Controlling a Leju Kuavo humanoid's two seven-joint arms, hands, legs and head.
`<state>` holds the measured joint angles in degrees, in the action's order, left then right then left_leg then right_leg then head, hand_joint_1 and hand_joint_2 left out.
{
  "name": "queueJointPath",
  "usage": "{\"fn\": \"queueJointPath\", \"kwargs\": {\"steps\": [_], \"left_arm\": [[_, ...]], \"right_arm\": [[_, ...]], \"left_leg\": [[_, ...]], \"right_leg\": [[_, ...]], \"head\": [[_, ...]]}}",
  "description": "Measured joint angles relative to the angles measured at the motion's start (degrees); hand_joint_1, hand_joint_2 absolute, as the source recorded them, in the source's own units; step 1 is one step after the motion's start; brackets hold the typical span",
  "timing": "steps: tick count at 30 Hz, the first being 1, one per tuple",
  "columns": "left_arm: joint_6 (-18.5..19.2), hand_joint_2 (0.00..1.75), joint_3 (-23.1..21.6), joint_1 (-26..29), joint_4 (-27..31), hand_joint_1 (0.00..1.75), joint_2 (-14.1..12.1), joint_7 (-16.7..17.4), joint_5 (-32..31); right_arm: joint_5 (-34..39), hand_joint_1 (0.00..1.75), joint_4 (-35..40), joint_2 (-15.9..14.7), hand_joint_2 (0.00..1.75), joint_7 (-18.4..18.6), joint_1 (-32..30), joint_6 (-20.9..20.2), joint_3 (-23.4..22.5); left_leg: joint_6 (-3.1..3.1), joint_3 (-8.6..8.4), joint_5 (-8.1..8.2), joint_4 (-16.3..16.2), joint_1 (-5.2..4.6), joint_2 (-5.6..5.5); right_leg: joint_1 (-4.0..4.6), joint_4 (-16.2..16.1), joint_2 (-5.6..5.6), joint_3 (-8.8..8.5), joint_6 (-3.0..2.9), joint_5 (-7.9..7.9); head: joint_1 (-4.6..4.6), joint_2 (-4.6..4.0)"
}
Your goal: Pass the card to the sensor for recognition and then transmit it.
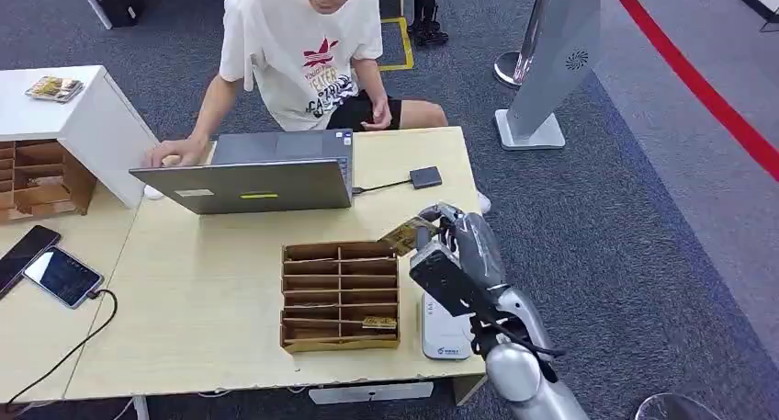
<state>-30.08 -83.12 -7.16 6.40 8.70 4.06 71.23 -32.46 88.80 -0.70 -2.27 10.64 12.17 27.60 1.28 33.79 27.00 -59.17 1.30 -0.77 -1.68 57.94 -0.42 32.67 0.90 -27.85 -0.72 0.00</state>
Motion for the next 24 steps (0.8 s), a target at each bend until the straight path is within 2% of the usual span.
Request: {"fn": "queueJointPath", "kwargs": {"steps": [7,17,24], "left_arm": [[-0.61,0.0,0.04,0.06,0.0,0.0,-0.15,-0.26,0.39],[-0.63,0.0,0.04,0.06,0.0,0.0,-0.15,-0.26,0.41],[-0.59,0.0,0.04,0.04,0.0,0.0,-0.15,-0.02,0.57]], "right_arm": [[-3.56,1.75,-0.02,-3.67,1.75,1.64,-4.21,-1.38,-0.98],[-4.17,1.75,-0.02,-5.09,1.75,1.7,-5.08,-1.4,-1.07],[-8.83,1.75,-0.59,-6.18,1.75,4.24,-5.98,-1.53,-1.11]], "left_leg": [[0.0,0.02,0.0,0.0,0.0,0.01],[-0.01,0.01,0.0,0.0,0.0,0.01],[-0.01,0.02,0.0,0.0,0.0,0.01]], "right_leg": [[0.0,0.0,-0.02,0.0,0.0,0.0],[0.0,0.0,-0.02,0.0,0.0,0.0],[-0.01,0.0,-0.02,0.0,0.0,0.0]], "head": [[0.0,0.0],[0.02,0.0],[0.0,0.0]]}}
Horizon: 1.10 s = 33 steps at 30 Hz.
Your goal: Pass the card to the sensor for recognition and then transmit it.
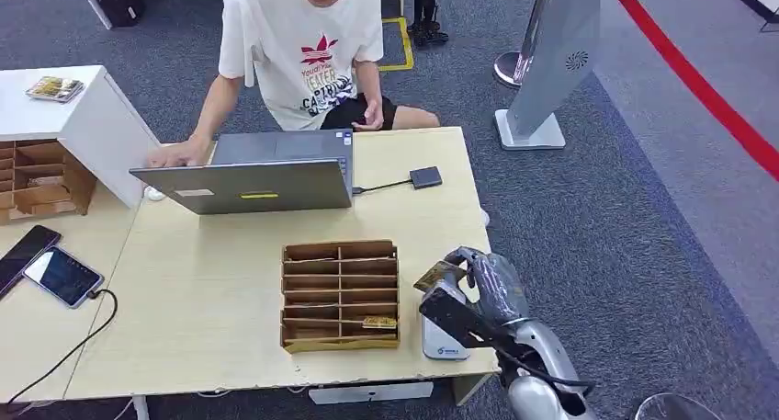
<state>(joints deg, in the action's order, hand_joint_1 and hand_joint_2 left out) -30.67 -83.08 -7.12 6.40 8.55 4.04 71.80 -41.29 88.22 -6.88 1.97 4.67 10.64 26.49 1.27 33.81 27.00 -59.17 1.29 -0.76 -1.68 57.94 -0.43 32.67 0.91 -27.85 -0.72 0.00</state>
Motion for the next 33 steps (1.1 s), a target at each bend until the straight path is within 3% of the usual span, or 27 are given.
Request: {"fn": "queueJointPath", "kwargs": {"steps": [18,33], "left_arm": [[0.83,0.0,-0.17,-0.26,0.0,0.0,0.0,1.62,-1.07],[0.81,0.0,-1.64,-0.35,0.0,0.0,-0.02,1.82,-1.36]], "right_arm": [[-8.9,1.75,-5.53,-1.55,1.75,4.61,0.88,-0.96,-0.2],[-7.98,1.75,-8.61,-1.55,1.75,4.42,1.22,-2.1,0.78]], "left_leg": [[0.0,0.01,0.0,0.0,0.0,-0.01],[0.0,0.0,0.0,0.0,0.0,0.0]], "right_leg": [[0.0,0.01,0.01,-0.01,0.0,0.0],[0.0,0.01,0.0,-0.01,0.0,0.0]], "head": [[0.02,0.0],[0.02,0.0]]}}
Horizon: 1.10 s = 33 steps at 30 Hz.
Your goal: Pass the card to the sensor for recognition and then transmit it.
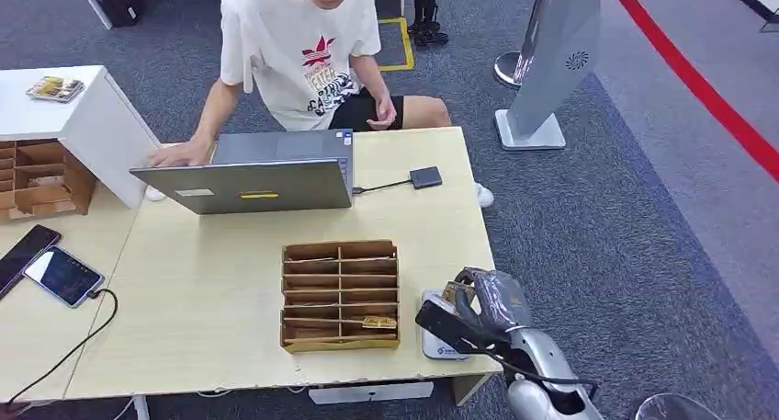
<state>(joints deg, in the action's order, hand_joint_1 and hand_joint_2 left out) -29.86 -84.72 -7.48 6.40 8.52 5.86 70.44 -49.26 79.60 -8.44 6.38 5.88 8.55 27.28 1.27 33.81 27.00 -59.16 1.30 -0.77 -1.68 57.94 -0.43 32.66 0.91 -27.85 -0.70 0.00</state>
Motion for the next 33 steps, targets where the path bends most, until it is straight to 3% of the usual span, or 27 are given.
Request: {"fn": "queueJointPath", "kwargs": {"steps": [33], "left_arm": [[0.22,0.0,-1.99,-0.32,0.0,0.0,0.0,0.57,-1.05]], "right_arm": [[-1.53,1.75,-2.62,0.0,1.75,0.81,0.73,-2.03,2.52]], "left_leg": [[0.0,-0.01,0.0,0.0,0.0,0.0]], "right_leg": [[0.0,0.0,0.0,0.0,0.0,0.0]], "head": [[0.0,0.0]]}}
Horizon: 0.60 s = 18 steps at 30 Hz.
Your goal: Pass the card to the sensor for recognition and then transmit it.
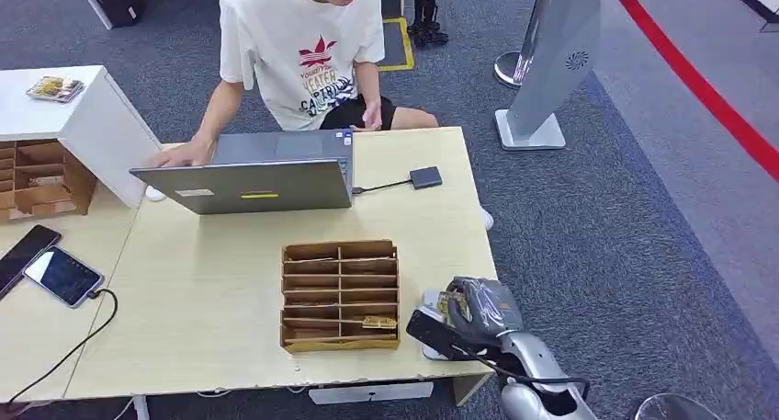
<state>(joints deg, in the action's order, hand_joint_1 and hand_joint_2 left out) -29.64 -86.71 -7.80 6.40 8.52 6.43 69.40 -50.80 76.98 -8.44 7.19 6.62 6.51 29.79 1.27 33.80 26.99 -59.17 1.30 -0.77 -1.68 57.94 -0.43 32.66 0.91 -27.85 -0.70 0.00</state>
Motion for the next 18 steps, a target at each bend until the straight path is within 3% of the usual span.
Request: {"fn": "queueJointPath", "kwargs": {"steps": [18], "left_arm": [[0.35,0.0,-0.92,-0.24,0.0,0.0,-0.02,0.68,-1.12]], "right_arm": [[-0.02,1.75,-0.57,0.0,1.75,0.02,0.02,-0.04,0.83]], "left_leg": [[0.0,0.0,0.0,0.0,0.0,0.0]], "right_leg": [[0.0,0.0,0.0,0.0,0.0,0.0]], "head": [[-0.02,0.0]]}}
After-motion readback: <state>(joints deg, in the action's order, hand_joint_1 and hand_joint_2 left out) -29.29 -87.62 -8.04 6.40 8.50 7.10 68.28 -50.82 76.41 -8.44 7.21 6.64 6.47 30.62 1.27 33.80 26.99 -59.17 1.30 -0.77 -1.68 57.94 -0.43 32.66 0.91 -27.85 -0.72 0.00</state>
